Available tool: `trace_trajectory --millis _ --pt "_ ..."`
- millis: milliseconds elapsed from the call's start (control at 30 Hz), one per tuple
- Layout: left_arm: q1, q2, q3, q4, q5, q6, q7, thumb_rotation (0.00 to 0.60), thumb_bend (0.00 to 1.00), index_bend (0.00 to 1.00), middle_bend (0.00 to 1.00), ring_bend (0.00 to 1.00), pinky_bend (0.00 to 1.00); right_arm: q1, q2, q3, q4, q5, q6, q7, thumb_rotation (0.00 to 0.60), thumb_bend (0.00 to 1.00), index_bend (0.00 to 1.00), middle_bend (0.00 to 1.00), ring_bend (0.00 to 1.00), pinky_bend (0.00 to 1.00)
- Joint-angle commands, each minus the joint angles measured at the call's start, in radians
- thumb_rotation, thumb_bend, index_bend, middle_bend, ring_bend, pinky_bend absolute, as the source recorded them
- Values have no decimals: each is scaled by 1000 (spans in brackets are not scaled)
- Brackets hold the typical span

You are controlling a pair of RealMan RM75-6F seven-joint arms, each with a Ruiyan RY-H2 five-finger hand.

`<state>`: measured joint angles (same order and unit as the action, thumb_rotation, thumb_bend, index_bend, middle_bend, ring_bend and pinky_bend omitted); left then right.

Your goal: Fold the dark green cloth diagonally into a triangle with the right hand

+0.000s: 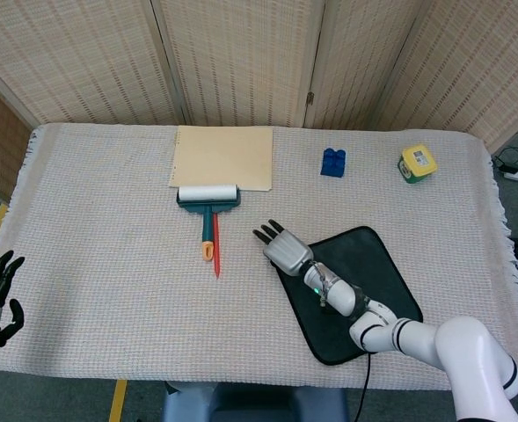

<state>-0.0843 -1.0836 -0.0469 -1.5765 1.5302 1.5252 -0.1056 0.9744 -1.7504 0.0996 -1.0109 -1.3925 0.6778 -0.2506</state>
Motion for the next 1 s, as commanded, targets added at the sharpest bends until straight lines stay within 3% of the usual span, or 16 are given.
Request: trace_trajectory --millis 33,200,433,600,833,1000 --pt "0 -1 0 2 1 2 -1 600 867 0 19 0 0 -1 6 2 -9 -10 16 18 600 449 633 85 42 0" --pt "0 -3 0 3 0 -1 3 600 867 0 19 0 0 -9 35 3 -46 -29 53 52 600 448 633 92 47 0" --pt "-1 -6 4 2 5 -2 14 600 868 0 19 0 0 -82 147 -34 -199 -84 176 106 600 448 633 98 54 0" --pt "-3 -12 6 -1 7 -7 31 600 869 0 19 0 0 -181 243 -112 -290 -173 325 166 600 449 633 106 57 0" --pt "-7 -25 10 -4 6 -16 61 600 868 0 19 0 0 -305 304 -208 -266 -280 508 245 600 451 633 114 68 0" --pt "-10 -33 10 -2 3 -23 81 600 866 0 19 0 0 -371 347 -258 -250 -320 579 297 600 452 633 116 71 0"
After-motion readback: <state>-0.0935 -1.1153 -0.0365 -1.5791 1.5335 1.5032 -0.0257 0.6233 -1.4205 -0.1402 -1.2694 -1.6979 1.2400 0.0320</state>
